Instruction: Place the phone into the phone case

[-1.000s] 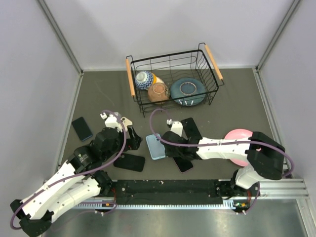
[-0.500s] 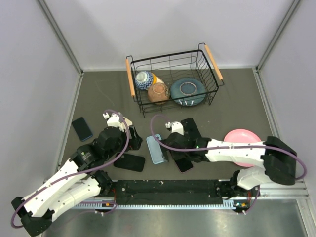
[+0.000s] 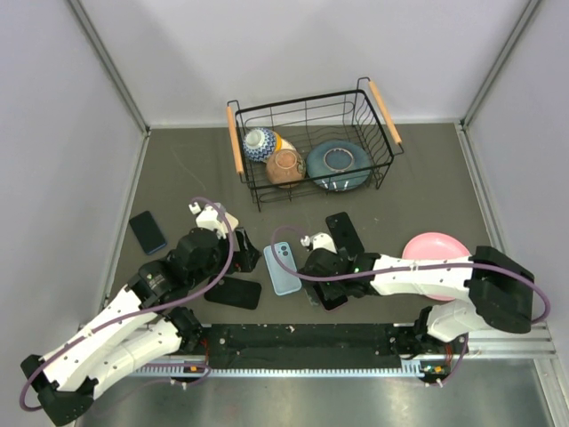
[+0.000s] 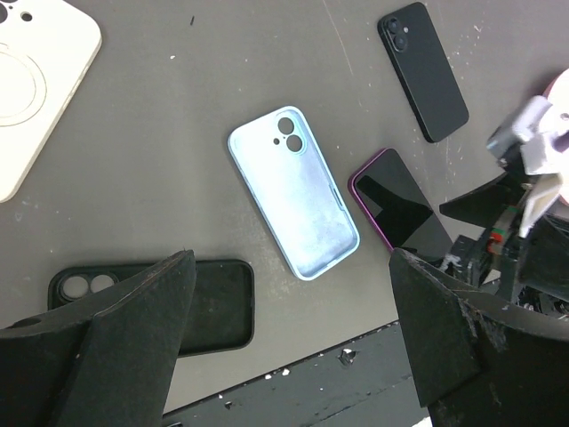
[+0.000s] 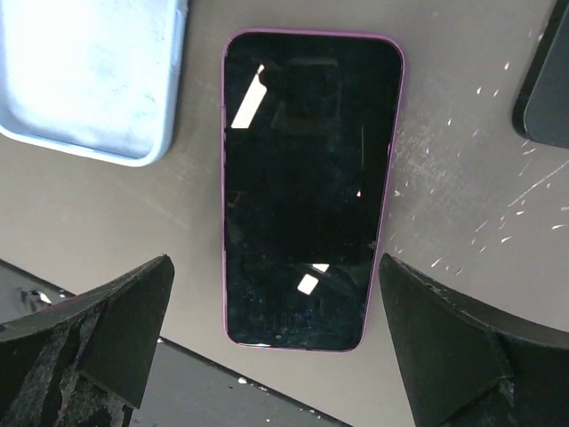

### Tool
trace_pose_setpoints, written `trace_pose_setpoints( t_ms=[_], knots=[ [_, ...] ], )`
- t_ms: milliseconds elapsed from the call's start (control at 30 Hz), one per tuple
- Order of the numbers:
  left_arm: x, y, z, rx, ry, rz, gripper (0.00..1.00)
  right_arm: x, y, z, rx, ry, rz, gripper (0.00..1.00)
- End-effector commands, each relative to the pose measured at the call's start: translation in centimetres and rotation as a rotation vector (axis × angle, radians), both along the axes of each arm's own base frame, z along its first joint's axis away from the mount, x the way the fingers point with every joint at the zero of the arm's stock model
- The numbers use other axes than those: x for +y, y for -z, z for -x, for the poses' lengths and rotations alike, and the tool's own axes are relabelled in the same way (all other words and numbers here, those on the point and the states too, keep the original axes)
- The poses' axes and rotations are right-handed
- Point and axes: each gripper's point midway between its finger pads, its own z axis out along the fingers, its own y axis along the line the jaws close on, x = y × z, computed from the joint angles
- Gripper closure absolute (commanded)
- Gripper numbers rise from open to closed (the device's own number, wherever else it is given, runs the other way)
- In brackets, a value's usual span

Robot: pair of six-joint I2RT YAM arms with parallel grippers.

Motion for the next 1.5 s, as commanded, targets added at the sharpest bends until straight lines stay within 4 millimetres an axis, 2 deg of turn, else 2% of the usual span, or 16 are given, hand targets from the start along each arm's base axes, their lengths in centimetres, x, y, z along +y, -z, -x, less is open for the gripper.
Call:
trace_pose_setpoints(
  t_ms=[0, 167, 300, 433, 533, 600, 700, 767, 800, 967, 1033, 1200, 1267, 1467],
  knots=[
    [-0.6, -1.8, -0.5, -0.063, 0.022, 0.040, 0.05, -0.2, 1.0, 0.3, 0.017, -0.003, 0.037, 0.01],
    [-0.4, -1.7, -0.4, -0.058, 0.022, 0.033, 0.06, -0.4, 1.7, 0.4, 0.025, -0.002, 0.037, 0.01],
    [-0.2, -2.4, -0.3, -0.089, 0.026, 0.047, 0.06, -1.0, 2.5, 0.3, 0.045, 0.011, 0.043, 0.02],
    [0.2, -2.8, -0.3, -0.109, 0.013, 0.045, 0.09, -1.5, 3.1, 0.2, 0.051, 0.023, 0.058, 0.05],
    [-0.7, -3.5, -0.1, -0.133, 0.066, 0.080, 0.12, -1.7, 3.4, 0.3, 0.052, 0.019, 0.065, 0.14],
    [-1.2, -3.8, 0.0, -0.138, 0.085, 0.096, 0.12, -1.8, 3.5, 0.2, 0.049, 0.014, 0.076, 0.23],
    [-1.1, -3.9, -0.3, -0.132, 0.071, 0.080, 0.14, -1.9, 3.3, 0.1, 0.040, 0.018, 0.075, 0.34],
    [-1.0, -3.7, -0.5, -0.119, 0.080, 0.049, 0.14, -1.8, 2.8, -0.1, 0.026, 0.022, 0.055, 0.41],
    [-1.1, -4.4, -0.6, -0.125, 0.085, 0.049, 0.14, -1.9, 2.6, -0.1, 0.021, 0.027, 0.051, 0.42],
    [-3.0, -4.2, -0.7, -0.053, 0.175, 0.056, 0.17, -2.0, 0.9, -0.9, -0.046, 0.057, -0.018, 0.53],
    [-3.7, -3.9, -1.1, -0.020, 0.200, 0.071, 0.19, -2.0, 0.6, -1.0, -0.063, 0.056, -0.036, 0.54],
    [-5.3, -3.4, -1.6, 0.033, 0.283, 0.110, 0.19, -1.3, -1.9, -1.6, -0.142, 0.021, -0.144, 0.59],
    [-5.9, -2.4, -2.0, 0.081, 0.305, 0.102, 0.19, -1.5, -2.2, -1.7, -0.165, 0.010, -0.157, 0.61],
    [-8.6, -2.0, -2.5, 0.124, 0.413, 0.165, 0.24, -1.3, -4.9, -1.8, -0.245, -0.038, -0.268, 0.64]
  ],
)
